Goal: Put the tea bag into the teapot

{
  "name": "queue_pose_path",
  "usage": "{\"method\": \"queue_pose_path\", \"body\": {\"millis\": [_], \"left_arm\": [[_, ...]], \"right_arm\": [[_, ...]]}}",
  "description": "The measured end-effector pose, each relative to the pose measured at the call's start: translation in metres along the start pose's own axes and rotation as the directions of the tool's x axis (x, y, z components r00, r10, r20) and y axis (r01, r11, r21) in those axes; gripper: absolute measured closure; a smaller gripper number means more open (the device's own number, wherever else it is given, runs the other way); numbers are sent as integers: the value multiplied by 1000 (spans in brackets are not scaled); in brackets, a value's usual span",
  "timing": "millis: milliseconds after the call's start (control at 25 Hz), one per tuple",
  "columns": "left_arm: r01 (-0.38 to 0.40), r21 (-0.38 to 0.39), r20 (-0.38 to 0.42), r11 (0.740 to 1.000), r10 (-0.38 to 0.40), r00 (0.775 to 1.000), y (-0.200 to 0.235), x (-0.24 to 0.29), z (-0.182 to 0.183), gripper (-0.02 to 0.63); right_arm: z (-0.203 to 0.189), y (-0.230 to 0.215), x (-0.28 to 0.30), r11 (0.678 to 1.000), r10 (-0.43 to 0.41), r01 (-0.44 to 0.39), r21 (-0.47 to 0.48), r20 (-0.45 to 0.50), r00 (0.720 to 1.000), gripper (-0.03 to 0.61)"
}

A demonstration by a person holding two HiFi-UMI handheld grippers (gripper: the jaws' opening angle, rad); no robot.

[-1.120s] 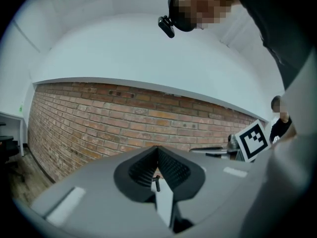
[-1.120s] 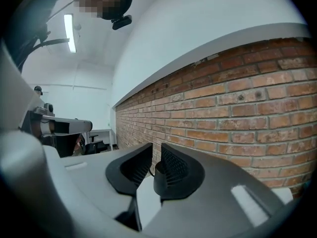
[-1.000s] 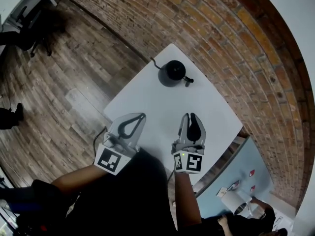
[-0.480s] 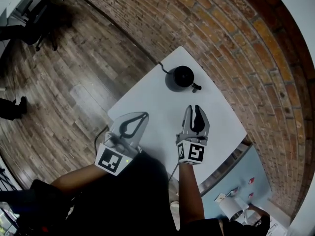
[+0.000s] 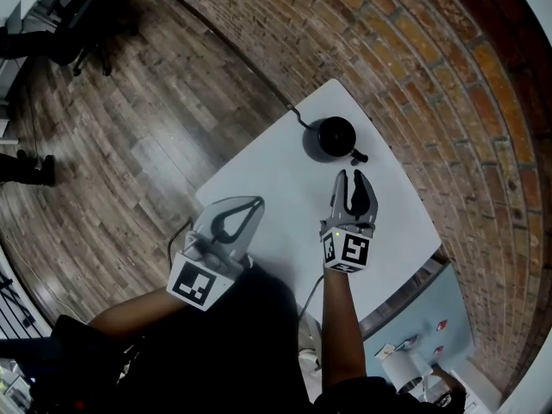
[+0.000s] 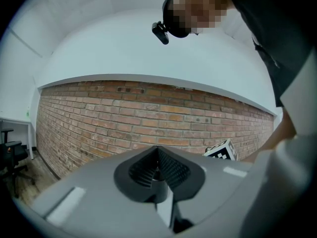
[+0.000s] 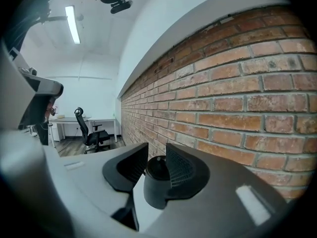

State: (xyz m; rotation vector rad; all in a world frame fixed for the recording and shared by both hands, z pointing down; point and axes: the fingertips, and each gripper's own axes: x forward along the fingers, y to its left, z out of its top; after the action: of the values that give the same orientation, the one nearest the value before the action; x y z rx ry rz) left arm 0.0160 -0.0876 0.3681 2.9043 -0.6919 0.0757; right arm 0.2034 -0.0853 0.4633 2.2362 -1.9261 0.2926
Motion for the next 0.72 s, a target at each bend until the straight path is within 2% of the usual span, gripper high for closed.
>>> {"method": "queue_pose_path", "body": {"millis": [720], "left_arm": [[-94, -33, -40, 995, 93, 995, 27, -12, -10, 614]], "right_arm": [[-40, -16, 63, 999, 47, -47, 8, -86, 995, 420]]}}
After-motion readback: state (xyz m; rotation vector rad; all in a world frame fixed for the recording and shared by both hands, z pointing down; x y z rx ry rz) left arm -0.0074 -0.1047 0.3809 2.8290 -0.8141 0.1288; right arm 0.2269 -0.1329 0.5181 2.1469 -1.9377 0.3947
